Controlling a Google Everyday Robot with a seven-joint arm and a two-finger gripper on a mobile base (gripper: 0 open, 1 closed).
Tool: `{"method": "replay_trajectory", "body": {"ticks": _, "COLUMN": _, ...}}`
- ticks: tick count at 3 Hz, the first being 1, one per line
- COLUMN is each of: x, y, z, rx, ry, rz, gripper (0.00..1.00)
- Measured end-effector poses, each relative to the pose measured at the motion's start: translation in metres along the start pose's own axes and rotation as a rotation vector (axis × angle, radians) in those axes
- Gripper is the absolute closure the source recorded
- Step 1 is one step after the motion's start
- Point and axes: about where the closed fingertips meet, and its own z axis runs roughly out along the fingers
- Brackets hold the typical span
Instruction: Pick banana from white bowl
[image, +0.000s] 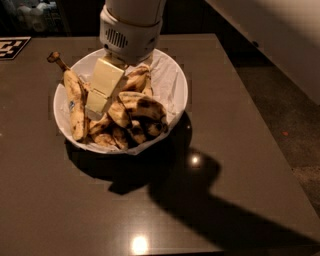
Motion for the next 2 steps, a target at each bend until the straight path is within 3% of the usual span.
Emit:
{"method": "replay_trajectory", "body": {"ticks": 1, "x": 0.0065, "y": -0.01, "z": -0.0067, "rx": 0.058, "ry": -0.007, "rz": 0.095, "gripper": 0.0}}
{"method": "replay_trajectory", "body": {"ticks": 2, "x": -0.0007, "y": -0.0099, "z": -0.0008, "rx": 0.048, "ry": -0.018, "rz": 0.105, "gripper": 0.0}}
